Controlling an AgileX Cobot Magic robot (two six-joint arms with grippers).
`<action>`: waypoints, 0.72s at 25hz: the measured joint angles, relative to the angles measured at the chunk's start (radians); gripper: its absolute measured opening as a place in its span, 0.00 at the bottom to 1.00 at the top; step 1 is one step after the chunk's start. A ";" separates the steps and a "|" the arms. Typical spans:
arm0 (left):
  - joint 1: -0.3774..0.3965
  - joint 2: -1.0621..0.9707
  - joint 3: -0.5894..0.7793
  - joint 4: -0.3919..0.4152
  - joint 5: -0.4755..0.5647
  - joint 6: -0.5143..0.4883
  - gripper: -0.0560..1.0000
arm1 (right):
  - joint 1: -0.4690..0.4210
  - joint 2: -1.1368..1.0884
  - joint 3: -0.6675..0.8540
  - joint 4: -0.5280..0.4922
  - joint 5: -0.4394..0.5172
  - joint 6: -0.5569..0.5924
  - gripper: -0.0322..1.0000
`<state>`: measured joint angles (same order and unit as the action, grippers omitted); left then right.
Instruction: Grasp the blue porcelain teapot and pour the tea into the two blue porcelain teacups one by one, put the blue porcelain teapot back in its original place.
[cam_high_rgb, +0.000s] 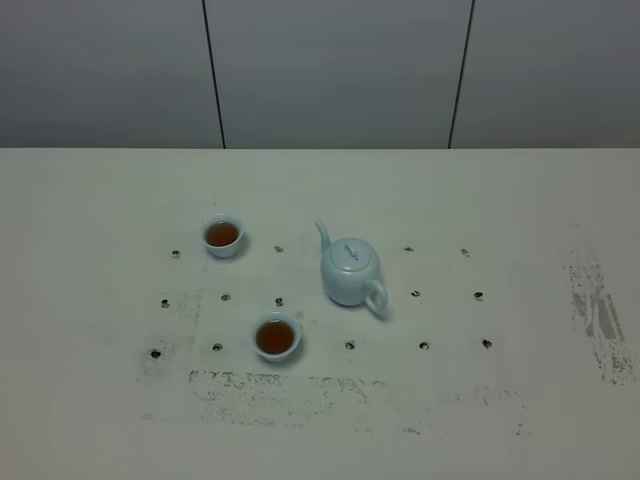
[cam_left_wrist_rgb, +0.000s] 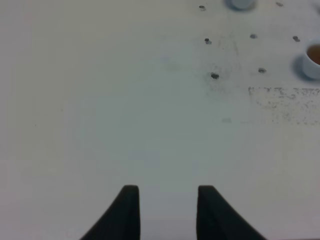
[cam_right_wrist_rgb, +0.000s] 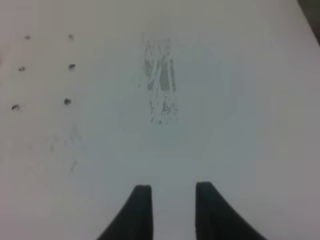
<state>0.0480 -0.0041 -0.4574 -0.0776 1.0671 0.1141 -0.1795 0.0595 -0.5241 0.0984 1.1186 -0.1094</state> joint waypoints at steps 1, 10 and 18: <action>0.000 0.000 0.000 0.000 0.000 0.000 0.38 | -0.018 -0.018 0.000 0.001 -0.001 -0.003 0.25; 0.000 0.000 0.000 0.000 0.000 0.000 0.38 | -0.050 -0.066 0.001 0.013 0.001 -0.025 0.25; 0.000 0.000 0.000 0.000 0.000 0.000 0.38 | -0.006 -0.066 0.001 0.017 0.001 -0.027 0.25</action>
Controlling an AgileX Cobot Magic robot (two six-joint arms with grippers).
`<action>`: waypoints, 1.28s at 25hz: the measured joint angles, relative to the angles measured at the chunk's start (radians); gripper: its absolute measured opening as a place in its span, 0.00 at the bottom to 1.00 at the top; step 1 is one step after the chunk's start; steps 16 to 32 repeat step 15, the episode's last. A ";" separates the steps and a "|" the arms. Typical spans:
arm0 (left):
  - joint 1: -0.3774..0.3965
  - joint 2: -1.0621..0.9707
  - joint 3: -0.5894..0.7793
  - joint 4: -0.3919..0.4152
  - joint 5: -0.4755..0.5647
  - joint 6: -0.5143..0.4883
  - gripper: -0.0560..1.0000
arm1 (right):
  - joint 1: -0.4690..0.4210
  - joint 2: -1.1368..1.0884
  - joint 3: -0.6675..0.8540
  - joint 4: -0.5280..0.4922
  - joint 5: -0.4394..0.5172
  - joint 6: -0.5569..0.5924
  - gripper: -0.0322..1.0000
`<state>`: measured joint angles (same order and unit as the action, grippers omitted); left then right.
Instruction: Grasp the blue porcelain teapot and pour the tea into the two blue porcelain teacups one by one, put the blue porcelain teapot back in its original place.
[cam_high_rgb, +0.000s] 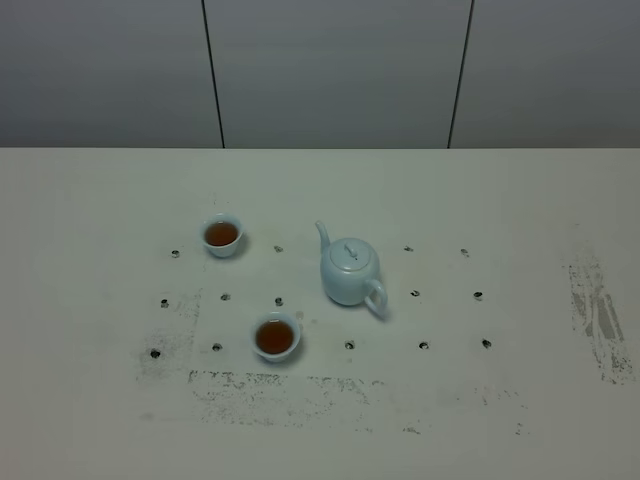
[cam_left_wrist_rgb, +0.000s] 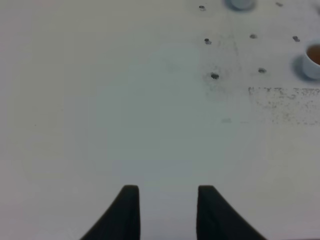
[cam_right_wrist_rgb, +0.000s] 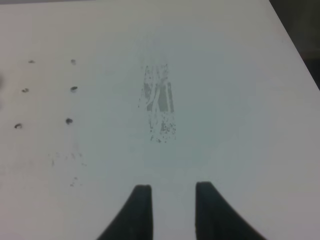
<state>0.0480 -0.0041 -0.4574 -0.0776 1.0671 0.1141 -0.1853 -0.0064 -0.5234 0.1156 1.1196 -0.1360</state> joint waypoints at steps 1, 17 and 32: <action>0.000 0.000 0.000 0.000 0.000 0.000 0.38 | 0.000 0.000 0.000 0.000 0.000 0.000 0.25; 0.000 0.000 0.000 0.000 0.000 0.000 0.38 | 0.000 0.000 0.000 0.000 0.000 -0.003 0.25; 0.000 0.000 0.000 0.000 0.000 0.000 0.38 | 0.000 0.000 0.000 0.000 0.000 -0.003 0.25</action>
